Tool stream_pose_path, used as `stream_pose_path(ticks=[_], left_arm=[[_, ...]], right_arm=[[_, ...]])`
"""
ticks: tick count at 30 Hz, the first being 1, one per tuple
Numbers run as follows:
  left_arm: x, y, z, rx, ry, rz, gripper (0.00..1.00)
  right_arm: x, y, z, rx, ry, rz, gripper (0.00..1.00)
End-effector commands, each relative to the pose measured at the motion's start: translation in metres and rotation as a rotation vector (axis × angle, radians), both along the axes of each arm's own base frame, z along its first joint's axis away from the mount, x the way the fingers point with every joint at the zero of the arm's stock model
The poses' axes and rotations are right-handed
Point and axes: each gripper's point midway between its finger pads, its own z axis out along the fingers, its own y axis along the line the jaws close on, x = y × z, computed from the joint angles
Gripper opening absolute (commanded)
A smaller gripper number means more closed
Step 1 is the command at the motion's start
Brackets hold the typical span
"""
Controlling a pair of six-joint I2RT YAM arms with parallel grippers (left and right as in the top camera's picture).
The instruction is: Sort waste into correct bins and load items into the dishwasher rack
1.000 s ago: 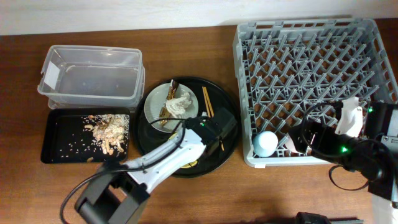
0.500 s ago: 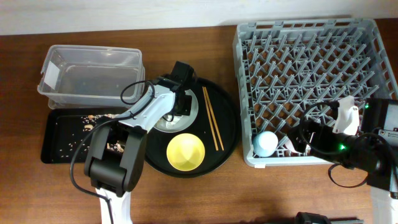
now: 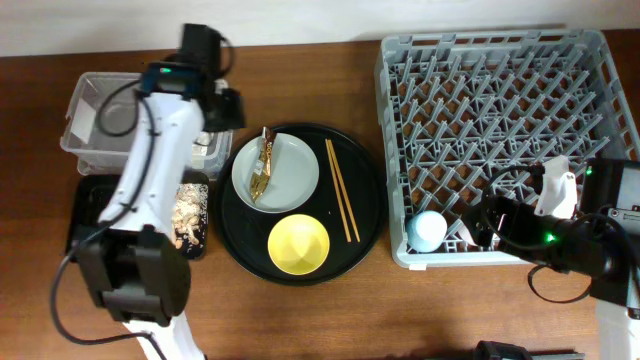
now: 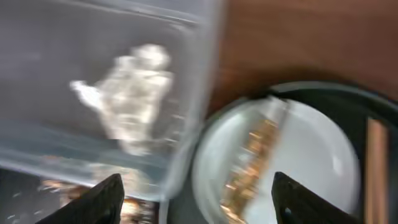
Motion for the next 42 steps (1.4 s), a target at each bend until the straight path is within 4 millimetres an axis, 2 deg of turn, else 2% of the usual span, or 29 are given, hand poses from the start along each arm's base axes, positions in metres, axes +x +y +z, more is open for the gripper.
stream_pose_path(ticks=[1, 2, 5, 6, 7, 8, 9, 11, 12, 14, 15, 17, 18, 19, 20, 21, 22, 23, 25, 27, 28, 29, 30, 31, 32, 33, 35, 38, 42], left_arm=[[-0.023, -0.053, -0.039, 0.096, 0.062, -0.158, 0.68], [-0.028, -0.055, -0.072, 0.155, 0.082, -0.170, 0.68], [-0.038, -0.046, -0.141, 0.174, 0.170, -0.143, 0.65], [-0.040, -0.045, -0.153, 0.179, 0.196, -0.144, 0.62], [-0.043, -0.046, -0.164, 0.174, 0.224, -0.149, 0.52], [-0.048, -0.048, -0.170, 0.160, 0.251, -0.155, 0.16], [-0.048, -0.052, -0.162, 0.141, 0.255, -0.159, 0.00], [-0.038, -0.056, -0.104, 0.124, 0.196, -0.155, 0.00], [-0.030, -0.055, -0.055, 0.104, 0.113, -0.145, 0.00], [-0.019, -0.037, 0.002, 0.075, -0.018, -0.095, 0.00], [-0.012, -0.012, 0.020, 0.091, -0.073, -0.034, 0.00], [0.001, 0.044, 0.008, 0.101, -0.076, 0.132, 0.00], [0.009, 0.064, -0.001, 0.093, -0.080, 0.189, 0.17], [0.016, 0.076, -0.012, 0.057, -0.073, 0.207, 0.98], [0.010, 0.072, -0.015, 0.022, -0.036, 0.160, 0.99], [-0.007, 0.059, -0.011, -0.041, 0.026, 0.132, 0.99], [-0.016, 0.055, -0.004, -0.058, 0.044, 0.122, 0.91], [-0.029, 0.047, 0.015, -0.056, 0.038, 0.083, 0.82], [-0.060, 0.016, 0.082, -0.042, -0.089, -0.058, 0.78], [-0.122, -0.002, 0.158, -0.068, -0.247, -0.134, 0.79], [-0.151, -0.001, 0.180, -0.080, -0.294, -0.145, 0.97], [-0.189, 0.008, 0.196, -0.108, -0.321, -0.112, 0.99], [-0.208, 0.012, 0.202, -0.117, -0.329, -0.101, 0.99], [-0.227, 0.017, 0.204, -0.116, -0.327, -0.101, 0.99], [-0.239, 0.020, 0.206, -0.116, -0.332, -0.101, 0.99], [-0.246, 0.021, 0.216, -0.133, -0.379, -0.097, 0.99], [-0.255, 0.023, 0.217, -0.134, -0.386, -0.098, 0.99], [-0.271, 0.027, 0.205, -0.119, -0.312, -0.096, 0.99], [-0.281, 0.030, 0.197, -0.108, -0.257, -0.095, 0.99]], right_arm=[[0.000, -0.001, 0.002, -0.005, -0.009, 0.004, 0.95], [0.000, -0.001, 0.002, -0.005, -0.009, 0.004, 0.95], [0.000, -0.001, 0.002, -0.005, -0.009, 0.004, 0.95], [0.000, -0.001, 0.002, -0.005, -0.009, 0.004, 0.95], [0.000, -0.001, 0.002, -0.005, -0.009, 0.004, 0.95], [0.000, -0.001, 0.002, -0.005, -0.008, 0.004, 0.95], [-0.001, -0.001, 0.001, -0.005, -0.007, 0.004, 0.95], [-0.001, -0.001, 0.001, -0.007, -0.007, 0.007, 0.95], [-0.001, -0.001, 0.001, -0.007, -0.007, 0.007, 0.95], [-0.001, -0.001, 0.001, -0.006, -0.006, 0.006, 0.95], [-0.002, -0.001, 0.001, -0.005, -0.003, 0.007, 0.95], [-0.002, -0.001, 0.001, -0.005, -0.003, 0.006, 0.95], [-0.002, -0.001, 0.001, -0.005, -0.003, 0.006, 0.95], [-0.003, 0.000, 0.001, -0.004, 0.001, 0.006, 0.95], [-0.003, 0.000, 0.000, -0.005, 0.001, 0.007, 0.95], [-0.002, -0.002, 0.000, -0.012, 0.002, 0.003, 0.95], [-0.003, -0.006, -0.001, -0.033, 0.006, -0.007, 0.94], [-0.004, -0.009, -0.001, -0.062, -0.003, 0.002, 0.94], [-0.013, -0.005, 0.010, -0.097, -0.084, 0.053, 0.94], [-0.036, 0.019, 0.045, -0.105, -0.321, 0.184, 0.94], [-0.048, 0.024, 0.059, -0.128, -0.425, 0.208, 0.95], [-0.055, 0.027, 0.066, -0.143, -0.475, 0.212, 0.97], [-0.059, 0.032, 0.069, -0.122, -0.497, 0.231, 0.98], [-0.067, 0.052, 0.074, -0.045, -0.528, 0.327, 0.98], [-0.070, 0.059, 0.077, -0.025, -0.551, 0.382, 0.98], [-0.074, 0.065, 0.078, -0.005, -0.560, 0.416, 0.98], [-0.078, 0.066, 0.074, 0.007, -0.531, 0.413, 0.99], [-0.084, 0.067, 0.067, 0.027, -0.487, 0.409, 0.99], [-0.091, 0.069, 0.061, 0.050, -0.440, 0.400, 0.99]])
